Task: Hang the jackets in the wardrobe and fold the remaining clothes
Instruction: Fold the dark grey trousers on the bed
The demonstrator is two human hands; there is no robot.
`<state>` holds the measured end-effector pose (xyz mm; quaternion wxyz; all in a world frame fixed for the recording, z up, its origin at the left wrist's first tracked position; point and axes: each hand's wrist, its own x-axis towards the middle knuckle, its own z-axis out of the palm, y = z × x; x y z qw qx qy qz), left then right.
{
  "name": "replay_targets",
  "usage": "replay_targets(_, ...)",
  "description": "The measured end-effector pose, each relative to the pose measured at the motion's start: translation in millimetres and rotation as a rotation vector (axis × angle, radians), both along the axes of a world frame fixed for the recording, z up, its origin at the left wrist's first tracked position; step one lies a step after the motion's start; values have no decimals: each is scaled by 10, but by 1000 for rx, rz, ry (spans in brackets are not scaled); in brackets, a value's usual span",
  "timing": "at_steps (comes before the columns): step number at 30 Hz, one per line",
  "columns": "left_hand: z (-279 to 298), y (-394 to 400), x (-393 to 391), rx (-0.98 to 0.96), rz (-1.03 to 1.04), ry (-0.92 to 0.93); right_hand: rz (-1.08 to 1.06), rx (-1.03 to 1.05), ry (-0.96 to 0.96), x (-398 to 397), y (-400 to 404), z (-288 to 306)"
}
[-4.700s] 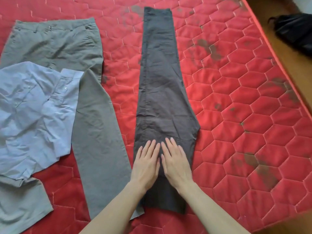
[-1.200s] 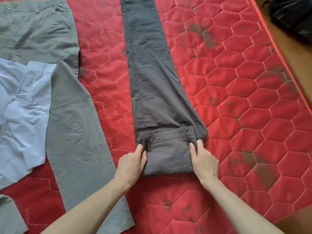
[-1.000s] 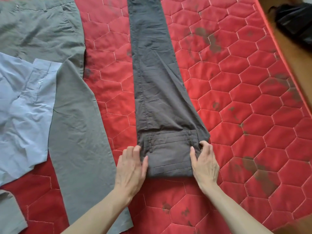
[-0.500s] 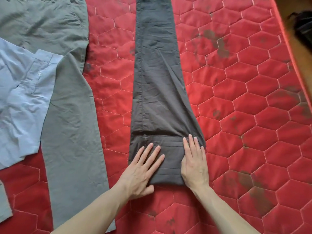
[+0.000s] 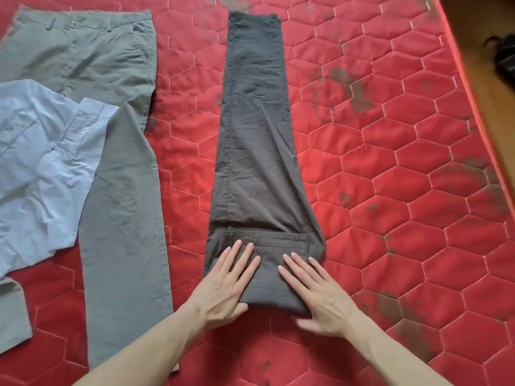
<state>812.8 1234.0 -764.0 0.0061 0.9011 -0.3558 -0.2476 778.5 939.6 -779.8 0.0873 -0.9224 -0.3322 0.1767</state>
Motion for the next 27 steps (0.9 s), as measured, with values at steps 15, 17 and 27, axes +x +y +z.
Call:
replay_targets(15, 588, 108, 247, -314, 426, 679, -488, 551, 190, -50, -30, 144)
replay_targets(17, 634, 117, 366, -362, 516, 768, -663, 605, 239, -69, 66, 204)
replay_targets(27, 373, 504, 670, -531, 1075, 1112, -1144, 619, 323, 287, 438, 123)
